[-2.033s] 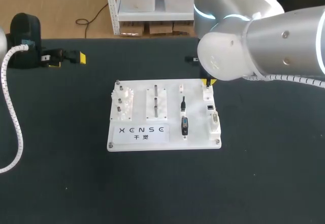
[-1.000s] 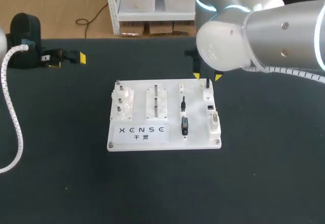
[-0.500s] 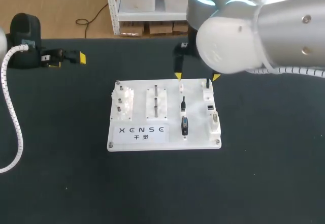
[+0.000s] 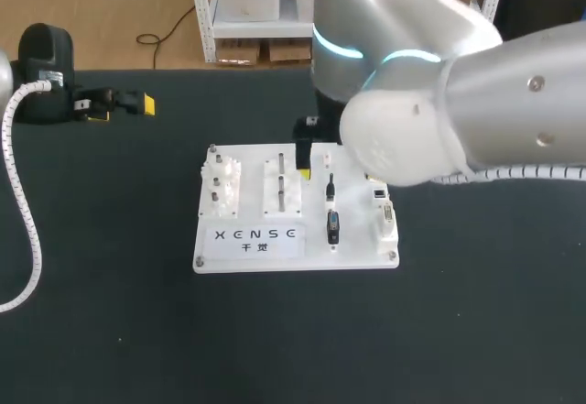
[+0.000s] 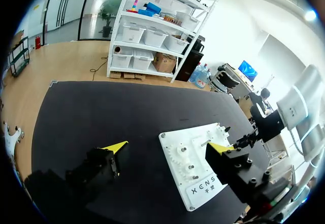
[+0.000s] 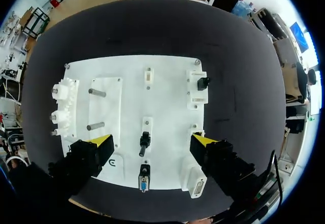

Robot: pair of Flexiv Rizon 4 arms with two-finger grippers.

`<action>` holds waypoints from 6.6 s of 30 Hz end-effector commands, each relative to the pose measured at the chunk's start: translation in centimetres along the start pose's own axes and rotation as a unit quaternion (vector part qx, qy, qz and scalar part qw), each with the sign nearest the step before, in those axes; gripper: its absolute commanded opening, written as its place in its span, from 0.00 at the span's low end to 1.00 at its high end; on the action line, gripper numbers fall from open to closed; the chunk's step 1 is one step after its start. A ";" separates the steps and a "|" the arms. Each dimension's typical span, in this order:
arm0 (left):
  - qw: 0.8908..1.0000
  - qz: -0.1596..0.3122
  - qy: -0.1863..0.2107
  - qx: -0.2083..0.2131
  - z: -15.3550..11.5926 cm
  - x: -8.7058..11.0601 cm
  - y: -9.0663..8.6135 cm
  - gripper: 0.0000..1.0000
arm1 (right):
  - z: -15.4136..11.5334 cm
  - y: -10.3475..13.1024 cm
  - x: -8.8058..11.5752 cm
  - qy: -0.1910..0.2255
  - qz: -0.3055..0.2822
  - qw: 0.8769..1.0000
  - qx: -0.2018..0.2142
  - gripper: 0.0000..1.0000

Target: Insert the USB connector, Ethernet cable, and multi-pin plug into their matching sockets one by one.

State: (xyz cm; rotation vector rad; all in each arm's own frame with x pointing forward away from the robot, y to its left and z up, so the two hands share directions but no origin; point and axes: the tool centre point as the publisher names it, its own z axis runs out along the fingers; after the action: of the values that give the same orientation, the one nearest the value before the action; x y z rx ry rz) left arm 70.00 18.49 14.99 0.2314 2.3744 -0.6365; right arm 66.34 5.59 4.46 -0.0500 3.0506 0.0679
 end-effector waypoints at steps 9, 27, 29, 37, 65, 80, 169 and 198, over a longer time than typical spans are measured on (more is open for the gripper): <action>1.000 0.000 0.000 0.000 0.0 0.0 0.0 1.00 | 3.2 0.8 0.4 0.016 -0.009 1.000 -0.022 1.00; 1.000 0.000 0.000 0.000 0.0 0.0 0.0 1.00 | 3.5 1.4 0.3 0.016 -0.015 1.000 -0.016 0.45; 1.000 0.000 0.000 0.000 0.0 0.0 0.0 1.00 | 3.6 1.4 0.3 0.015 -0.015 1.000 -0.016 0.45; 1.000 0.000 0.000 0.000 0.0 0.0 0.0 1.00 | 3.7 1.2 0.3 0.016 -0.013 1.000 -0.015 0.38; 1.000 0.000 0.000 0.000 0.0 0.0 0.0 1.00 | 1.9 0.9 0.4 -0.005 -0.017 1.000 -0.023 0.00; 1.000 0.000 0.000 0.000 0.0 0.0 0.0 1.00 | -0.8 -2.5 -0.5 -0.033 0.005 0.999 -0.025 0.00; 1.000 0.000 0.000 0.000 0.0 0.0 0.0 1.00 | 2.4 -6.8 0.0 -0.010 0.028 0.999 0.023 0.00; 1.000 0.000 0.000 0.000 0.0 0.0 0.0 1.00 | 3.6 -7.7 0.3 0.021 0.047 0.998 0.034 0.00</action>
State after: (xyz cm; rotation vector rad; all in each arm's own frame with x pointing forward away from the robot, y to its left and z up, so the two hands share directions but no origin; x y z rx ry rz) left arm 70.00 18.49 14.99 0.2314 2.3744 -0.6365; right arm 66.40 -1.51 1.21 0.0947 3.0786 -0.0241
